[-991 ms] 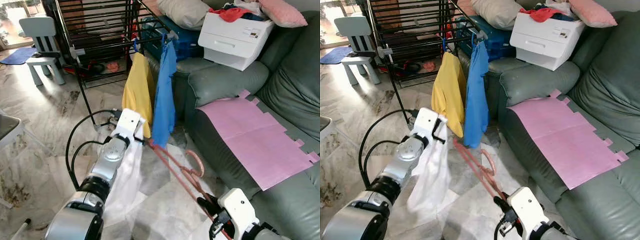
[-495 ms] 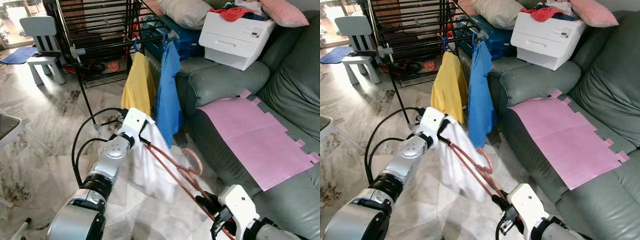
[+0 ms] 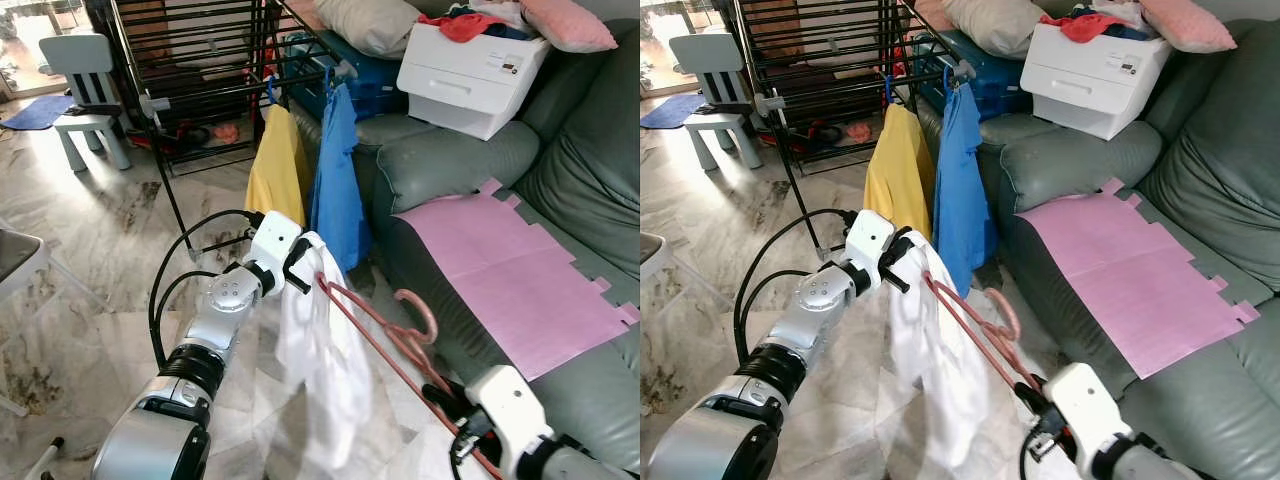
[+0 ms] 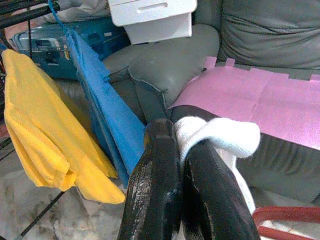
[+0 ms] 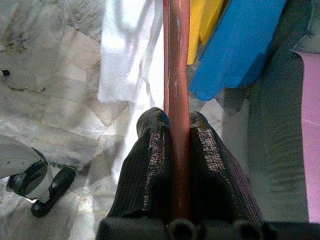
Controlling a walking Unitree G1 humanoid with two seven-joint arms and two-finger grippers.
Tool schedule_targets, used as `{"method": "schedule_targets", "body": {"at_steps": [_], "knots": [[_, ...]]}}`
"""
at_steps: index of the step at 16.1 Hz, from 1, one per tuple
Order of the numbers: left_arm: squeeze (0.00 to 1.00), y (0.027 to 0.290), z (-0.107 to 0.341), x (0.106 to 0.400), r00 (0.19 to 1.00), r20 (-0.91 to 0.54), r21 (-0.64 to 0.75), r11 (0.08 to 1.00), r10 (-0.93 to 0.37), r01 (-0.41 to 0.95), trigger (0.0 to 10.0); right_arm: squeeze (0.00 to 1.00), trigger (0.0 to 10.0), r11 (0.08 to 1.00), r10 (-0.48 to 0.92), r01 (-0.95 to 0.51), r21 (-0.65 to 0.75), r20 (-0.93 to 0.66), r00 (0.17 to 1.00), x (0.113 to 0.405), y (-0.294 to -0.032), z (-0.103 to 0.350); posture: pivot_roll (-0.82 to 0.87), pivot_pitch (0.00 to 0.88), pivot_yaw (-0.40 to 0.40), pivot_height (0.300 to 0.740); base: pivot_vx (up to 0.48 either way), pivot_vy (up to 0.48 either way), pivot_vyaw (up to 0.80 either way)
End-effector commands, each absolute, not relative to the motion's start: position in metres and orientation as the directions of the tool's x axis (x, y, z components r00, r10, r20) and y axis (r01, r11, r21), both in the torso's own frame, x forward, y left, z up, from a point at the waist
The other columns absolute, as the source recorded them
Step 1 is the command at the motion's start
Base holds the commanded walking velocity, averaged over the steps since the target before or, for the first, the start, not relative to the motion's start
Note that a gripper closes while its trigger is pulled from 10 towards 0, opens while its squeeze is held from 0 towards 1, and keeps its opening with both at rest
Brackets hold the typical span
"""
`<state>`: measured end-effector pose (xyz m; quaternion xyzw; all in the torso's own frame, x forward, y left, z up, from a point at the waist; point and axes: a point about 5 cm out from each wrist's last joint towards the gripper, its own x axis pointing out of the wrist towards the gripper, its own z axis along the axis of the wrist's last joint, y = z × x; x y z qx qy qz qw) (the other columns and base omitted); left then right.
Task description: Hang hanger
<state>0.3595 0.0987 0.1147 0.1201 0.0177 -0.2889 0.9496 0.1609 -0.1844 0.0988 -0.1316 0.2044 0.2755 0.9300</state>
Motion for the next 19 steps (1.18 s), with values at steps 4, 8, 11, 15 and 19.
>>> {"method": "schedule_targets", "body": {"at_steps": [4,8,11,15,19], "knots": [[0.0,0.099,0.132,0.366,0.819,-0.061,0.269,0.781,-0.571,0.564,10.0,0.0,10.0,0.817,0.439,-0.549,-0.177,-0.429,0.79,0.162,-0.194,0.11,-0.08,0.0,0.033,0.74,0.0,0.0,0.0],[0.0,0.096,0.134,0.364,0.786,-0.052,0.286,0.745,-0.616,0.603,10.0,0.0,10.0,0.821,0.427,-0.539,-0.191,-0.422,0.8,0.163,-0.199,0.112,-0.08,0.0,0.032,0.74,0.0,0.0,0.0],[0.0,0.084,0.14,0.355,0.682,-0.003,0.307,0.649,-0.731,0.696,10.0,0.0,10.0,0.82,0.421,-0.536,-0.2,-0.422,0.803,0.165,-0.202,0.112,-0.08,0.0,0.031,0.74,0.0,0.0,0.0],[0.0,0.071,0.153,0.344,0.577,0.086,0.341,0.568,-0.812,0.749,10.0,0.0,10.0,0.825,0.421,-0.535,-0.182,-0.433,0.797,0.163,-0.203,0.108,-0.08,0.0,0.032,0.74,0.0,0.0,0.0],[0.0,0.063,0.168,0.334,0.452,0.143,0.332,0.473,-0.881,0.816,10.0,0.0,10.0,0.86,0.373,-0.483,-0.166,-0.443,0.815,0.163,-0.213,0.098,-0.08,0.0,0.029,0.74,0.0,0.0,0.0]]}}
